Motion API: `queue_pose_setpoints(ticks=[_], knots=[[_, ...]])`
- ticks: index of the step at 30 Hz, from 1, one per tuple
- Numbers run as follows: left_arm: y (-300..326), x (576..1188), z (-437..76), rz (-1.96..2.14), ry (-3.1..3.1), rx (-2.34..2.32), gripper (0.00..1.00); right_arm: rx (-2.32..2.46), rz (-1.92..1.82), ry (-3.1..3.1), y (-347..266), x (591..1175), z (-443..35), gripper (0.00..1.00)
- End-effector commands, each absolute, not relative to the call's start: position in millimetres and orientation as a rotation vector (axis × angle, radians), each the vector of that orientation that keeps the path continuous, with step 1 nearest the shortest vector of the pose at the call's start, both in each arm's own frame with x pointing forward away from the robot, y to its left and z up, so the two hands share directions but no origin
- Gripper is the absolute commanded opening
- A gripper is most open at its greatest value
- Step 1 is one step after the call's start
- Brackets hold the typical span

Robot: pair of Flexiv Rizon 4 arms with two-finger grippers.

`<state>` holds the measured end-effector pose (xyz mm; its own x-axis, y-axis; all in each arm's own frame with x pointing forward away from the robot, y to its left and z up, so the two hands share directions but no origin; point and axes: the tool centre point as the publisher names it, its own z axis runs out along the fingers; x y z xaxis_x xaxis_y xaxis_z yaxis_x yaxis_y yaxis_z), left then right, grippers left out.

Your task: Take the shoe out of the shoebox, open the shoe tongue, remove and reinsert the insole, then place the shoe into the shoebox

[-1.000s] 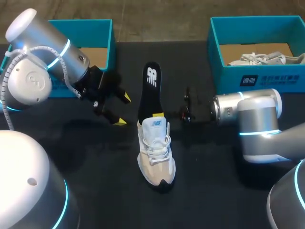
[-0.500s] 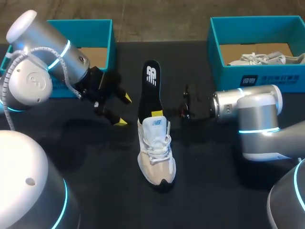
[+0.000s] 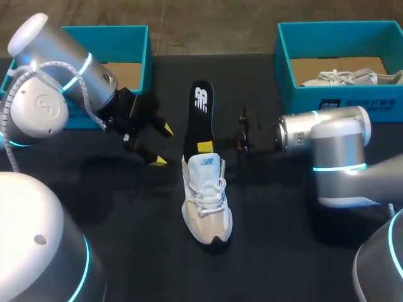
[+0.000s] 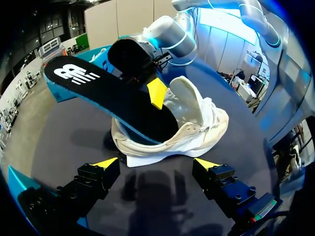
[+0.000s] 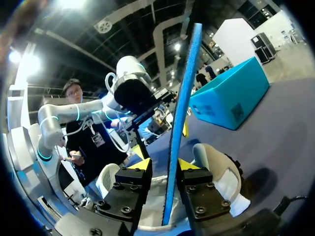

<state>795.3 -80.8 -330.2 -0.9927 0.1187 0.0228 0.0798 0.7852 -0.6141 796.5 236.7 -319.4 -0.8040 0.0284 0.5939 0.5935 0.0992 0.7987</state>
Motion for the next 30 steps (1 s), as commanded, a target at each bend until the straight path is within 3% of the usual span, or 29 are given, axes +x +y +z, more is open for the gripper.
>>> queue_pose_setpoints(ticks=[1,3,30], knots=[[-79,794,-329,0.996,-2.912,-0.161,1.00,-0.576,-1.718,-1.954,242,805,-321,0.17],[-79,794,-329,0.994,-2.912,-0.163,1.00,-0.569,-1.701,-1.957,242,806,-321,0.00],[-84,793,-331,0.990,-2.907,-0.170,1.00,-0.654,-1.540,-1.935,235,770,-343,0.00]])
